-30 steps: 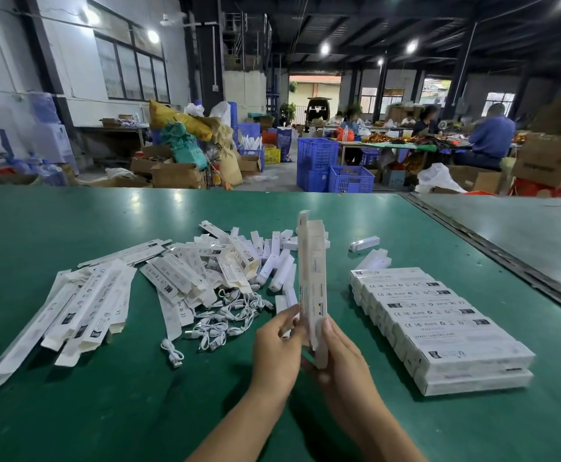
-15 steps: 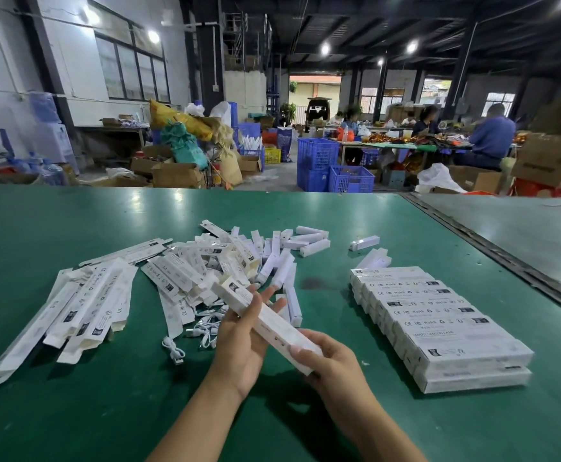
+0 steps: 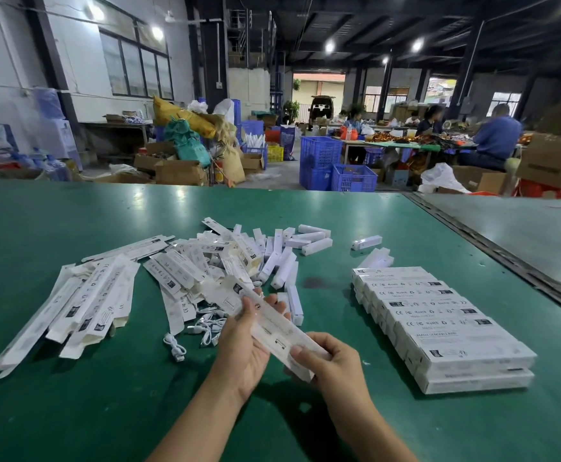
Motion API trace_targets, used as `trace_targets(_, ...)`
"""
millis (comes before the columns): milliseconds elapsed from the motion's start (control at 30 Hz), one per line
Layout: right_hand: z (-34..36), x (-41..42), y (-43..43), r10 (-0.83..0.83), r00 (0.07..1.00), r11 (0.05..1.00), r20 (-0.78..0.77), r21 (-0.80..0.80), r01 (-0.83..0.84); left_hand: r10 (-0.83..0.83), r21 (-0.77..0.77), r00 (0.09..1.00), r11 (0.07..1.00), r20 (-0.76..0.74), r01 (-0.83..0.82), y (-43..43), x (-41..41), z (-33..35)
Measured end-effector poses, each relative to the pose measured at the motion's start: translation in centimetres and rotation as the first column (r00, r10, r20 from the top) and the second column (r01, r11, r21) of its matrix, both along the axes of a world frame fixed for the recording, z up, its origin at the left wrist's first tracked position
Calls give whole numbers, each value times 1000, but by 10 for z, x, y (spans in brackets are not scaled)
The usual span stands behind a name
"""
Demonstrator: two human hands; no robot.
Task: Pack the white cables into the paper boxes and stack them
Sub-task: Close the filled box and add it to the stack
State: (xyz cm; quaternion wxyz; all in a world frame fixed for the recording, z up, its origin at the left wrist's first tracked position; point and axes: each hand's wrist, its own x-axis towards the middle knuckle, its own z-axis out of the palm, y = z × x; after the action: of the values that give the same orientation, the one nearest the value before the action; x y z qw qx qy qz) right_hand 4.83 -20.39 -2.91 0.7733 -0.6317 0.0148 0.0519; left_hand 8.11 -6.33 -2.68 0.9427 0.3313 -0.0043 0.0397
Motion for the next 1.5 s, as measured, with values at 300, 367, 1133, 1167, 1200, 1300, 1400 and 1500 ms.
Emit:
trace_targets(300,-4,10,-5,17,981,896,-191,439,70,-53,454,998,891,32,33,-14,-13,-12)
trace_targets(367,-5,10,-5,84,974,895,-213,445,20,-41,584,996,812,79,-13,-20,-17,-13)
trace_targets(1133,-12,1,-9,141,916,943,376,-333,-9,231,693,916,601,327,-399,-14,-14,-16)
trace_targets(1167,-13,2,-10,152,908,925,391,-380,8,209,706,919,590,334,-391,-14,-15,-15)
trace_targets(1200,-15,2,-10,161,897,907,412,-420,30,184,723,927,583,327,-371,-14,-16,-14)
trace_targets(1300,-17,2,-9,144,859,877,492,-465,119,63,748,963,618,260,-242,-14,-15,-17)
trace_targets(1400,-16,3,-11,91,847,887,523,-430,170,-60,745,981,659,185,-100,-15,-14,-19)
trace_targets(1500,-15,3,-14,77,850,895,522,-411,172,-103,754,977,652,187,-76,-13,-12,-18)
